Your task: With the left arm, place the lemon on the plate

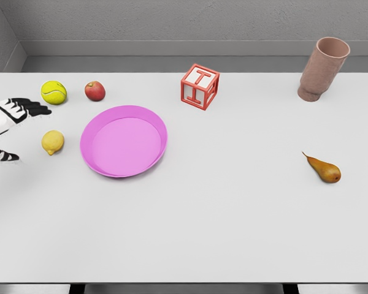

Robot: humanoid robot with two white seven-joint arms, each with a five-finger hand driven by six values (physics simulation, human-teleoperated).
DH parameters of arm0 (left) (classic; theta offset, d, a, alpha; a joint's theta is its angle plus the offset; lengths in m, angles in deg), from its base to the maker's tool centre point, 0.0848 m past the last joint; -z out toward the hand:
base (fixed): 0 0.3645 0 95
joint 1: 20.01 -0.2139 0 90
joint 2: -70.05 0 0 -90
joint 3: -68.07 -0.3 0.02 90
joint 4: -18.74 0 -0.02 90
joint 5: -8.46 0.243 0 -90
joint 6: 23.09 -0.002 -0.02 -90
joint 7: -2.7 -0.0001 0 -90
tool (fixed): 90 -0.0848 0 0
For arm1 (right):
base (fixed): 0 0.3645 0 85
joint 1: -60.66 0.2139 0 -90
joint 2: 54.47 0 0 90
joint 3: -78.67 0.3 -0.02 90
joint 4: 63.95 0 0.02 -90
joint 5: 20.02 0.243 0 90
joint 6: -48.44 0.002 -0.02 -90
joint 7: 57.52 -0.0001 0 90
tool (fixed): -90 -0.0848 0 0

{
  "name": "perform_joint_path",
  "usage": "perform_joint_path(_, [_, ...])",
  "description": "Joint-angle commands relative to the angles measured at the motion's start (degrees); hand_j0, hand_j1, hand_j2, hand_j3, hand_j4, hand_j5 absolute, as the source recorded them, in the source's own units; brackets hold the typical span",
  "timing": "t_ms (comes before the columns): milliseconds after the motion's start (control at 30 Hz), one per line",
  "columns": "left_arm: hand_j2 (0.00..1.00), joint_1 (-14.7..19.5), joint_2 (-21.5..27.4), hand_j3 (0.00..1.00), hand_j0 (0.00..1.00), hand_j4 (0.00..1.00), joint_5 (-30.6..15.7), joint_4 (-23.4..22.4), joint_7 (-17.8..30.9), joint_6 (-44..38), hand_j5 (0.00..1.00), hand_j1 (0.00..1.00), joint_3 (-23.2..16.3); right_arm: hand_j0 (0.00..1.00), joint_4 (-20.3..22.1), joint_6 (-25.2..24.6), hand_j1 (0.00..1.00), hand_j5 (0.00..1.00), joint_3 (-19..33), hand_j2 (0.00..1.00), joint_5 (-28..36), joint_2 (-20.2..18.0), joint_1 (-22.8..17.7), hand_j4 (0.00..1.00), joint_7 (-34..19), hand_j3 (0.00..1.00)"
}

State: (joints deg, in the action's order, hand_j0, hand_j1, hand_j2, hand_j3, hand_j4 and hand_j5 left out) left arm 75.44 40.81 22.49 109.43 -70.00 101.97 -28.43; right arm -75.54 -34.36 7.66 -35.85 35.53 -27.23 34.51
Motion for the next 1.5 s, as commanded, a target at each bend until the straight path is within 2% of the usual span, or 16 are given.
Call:
perform_joint_path(0, [1.0,0.5,2.3,1.0,1.0,1.0,1.0,-2.0,0.2,-0.1,1.0,1.0,-7.4,1.0,0.0,0.0,1.0,1.0,0.0,1.0,0.0,0.0,0.0,1.0,0.0,1.0])
perform_joint_path(33, [1.0,3.3,2.3,1.0,1.0,1.0,1.4,-2.0,0.2,-0.1,1.0,1.0,-11.4,1.0,0.0,0.0,1.0,1.0,0.0,1.0,0.0,0.0,0.0,1.0,0.0,1.0])
perform_joint_path(67, [1.0,5.5,2.3,1.0,1.0,1.0,1.4,-2.8,0.2,-0.1,1.0,1.0,-13.6,1.0,0.0,0.0,1.0,1.0,0.0,1.0,0.0,0.0,0.0,1.0,0.0,1.0])
perform_joint_path(100, [1.0,6.1,2.4,1.0,1.0,1.0,3.0,-3.2,0.2,-0.1,1.0,1.0,-15.6,1.0,0.0,0.0,1.0,1.0,0.0,1.0,0.0,0.0,0.0,1.0,0.0,1.0])
perform_joint_path(133, [1.0,6.6,2.1,1.0,1.0,1.0,5.2,-3.2,0.2,-0.1,1.0,1.0,-15.8,1.0,0.0,0.0,1.0,1.0,0.0,1.0,0.0,0.0,0.0,1.0,0.0,1.0])
perform_joint_path(267, [1.0,9.0,1.5,1.0,1.0,1.0,9.2,-4.1,0.2,-0.1,1.0,1.0,-19.1,1.0,0.0,0.0,1.0,1.0,0.0,1.0,0.0,0.0,0.0,1.0,0.0,1.0])
perform_joint_path(333, [1.0,11.2,0.8,1.0,1.0,1.0,9.5,-8.4,0.2,-0.1,1.0,1.0,-19.1,1.0,0.0,0.0,1.0,1.0,0.0,1.0,0.0,0.0,0.0,1.0,0.0,1.0])
perform_joint_path(433, [1.0,15.1,-2.7,1.0,1.0,1.0,14.0,-13.8,0.2,-0.1,1.0,1.0,-19.3,1.0,0.0,0.0,1.0,1.0,0.0,1.0,0.0,0.0,0.0,1.0,0.0,1.0])
perform_joint_path(533, [1.0,20.7,-5.6,1.0,1.0,1.0,14.4,-18.2,1.1,-0.1,1.0,1.0,-23.5,1.0,0.0,0.0,1.0,1.0,0.0,1.0,0.0,0.0,0.0,1.0,0.0,1.0])
perform_joint_path(867, [1.0,21.4,-7.7,1.0,1.0,1.0,14.3,-17.8,2.1,-0.1,1.0,1.0,-24.2,1.0,0.0,0.0,1.0,1.0,0.0,1.0,0.0,0.0,0.0,1.0,0.0,1.0])
perform_joint_path(933, [1.0,23.5,-8.6,1.0,1.0,1.0,14.4,-18.4,2.2,-0.1,1.0,1.0,-25.8,1.0,0.0,0.0,1.0,1.0,0.0,1.0,0.0,0.0,0.0,1.0,0.0,1.0])
perform_joint_path(1233, [1.0,23.5,-8.5,1.0,1.0,1.0,14.4,-18.4,2.2,-0.1,1.0,1.0,-26.4,1.0,0.0,0.0,1.0,1.0,0.0,1.0,0.0,0.0,0.0,1.0,0.0,1.0])
perform_joint_path(1467, [0.99,23.5,-8.6,0.99,0.99,0.99,16.2,-18.5,2.2,-0.1,0.99,0.99,-26.3,1.0,0.0,0.0,1.0,1.0,0.0,1.0,0.0,0.0,0.0,1.0,0.0,1.0])
